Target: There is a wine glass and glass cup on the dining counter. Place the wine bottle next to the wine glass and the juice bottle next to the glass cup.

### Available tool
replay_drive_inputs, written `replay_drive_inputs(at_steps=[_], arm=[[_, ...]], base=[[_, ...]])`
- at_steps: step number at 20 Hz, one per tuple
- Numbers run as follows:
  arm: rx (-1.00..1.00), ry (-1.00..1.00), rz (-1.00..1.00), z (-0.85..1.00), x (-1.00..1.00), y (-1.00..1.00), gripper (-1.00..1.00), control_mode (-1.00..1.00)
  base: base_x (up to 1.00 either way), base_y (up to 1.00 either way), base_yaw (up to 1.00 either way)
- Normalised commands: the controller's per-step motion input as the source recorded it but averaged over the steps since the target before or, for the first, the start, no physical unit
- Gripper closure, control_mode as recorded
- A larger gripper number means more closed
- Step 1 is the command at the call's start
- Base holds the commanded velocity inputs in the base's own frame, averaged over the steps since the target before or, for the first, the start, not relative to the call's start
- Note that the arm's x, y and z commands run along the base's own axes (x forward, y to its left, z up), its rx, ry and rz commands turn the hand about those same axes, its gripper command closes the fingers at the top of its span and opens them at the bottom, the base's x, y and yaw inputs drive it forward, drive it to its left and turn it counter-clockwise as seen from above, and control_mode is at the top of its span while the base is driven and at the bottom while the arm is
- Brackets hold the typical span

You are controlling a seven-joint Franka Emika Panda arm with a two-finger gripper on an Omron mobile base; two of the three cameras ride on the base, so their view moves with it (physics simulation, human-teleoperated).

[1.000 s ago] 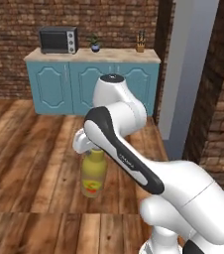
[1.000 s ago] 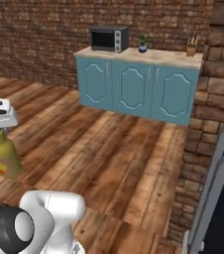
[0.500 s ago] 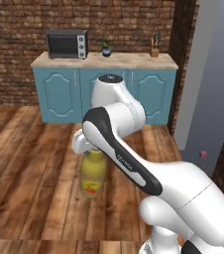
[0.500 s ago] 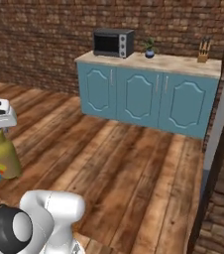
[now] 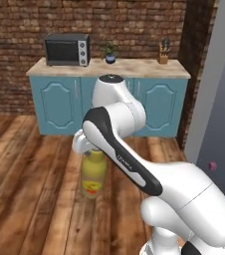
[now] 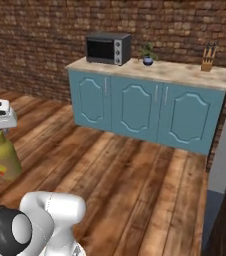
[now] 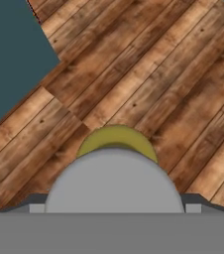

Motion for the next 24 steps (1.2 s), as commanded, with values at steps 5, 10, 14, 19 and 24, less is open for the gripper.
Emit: replay_drive_inputs(at_steps=[5, 10, 14, 19, 24], arm=[[0.0, 0.0, 0.0, 0.0, 0.0, 0.0, 1.0, 1.0], [0.0, 0.0, 0.0, 0.0, 0.0, 0.0, 1.0, 1.0], [0.0, 0.0, 0.0, 0.0, 0.0, 0.0, 1.0, 1.0], [0.0, 0.0, 0.0, 0.0, 0.0, 0.0, 1.0, 1.0], [0.0, 0.0, 0.0, 0.0, 0.0, 0.0, 1.0, 1.0]], base=[[0.94, 0.02, 0.05], [0.94, 0.0, 0.12], [0.94, 0.0, 0.16], [0.94, 0.0, 0.18], [0.94, 0.0, 0.21]])
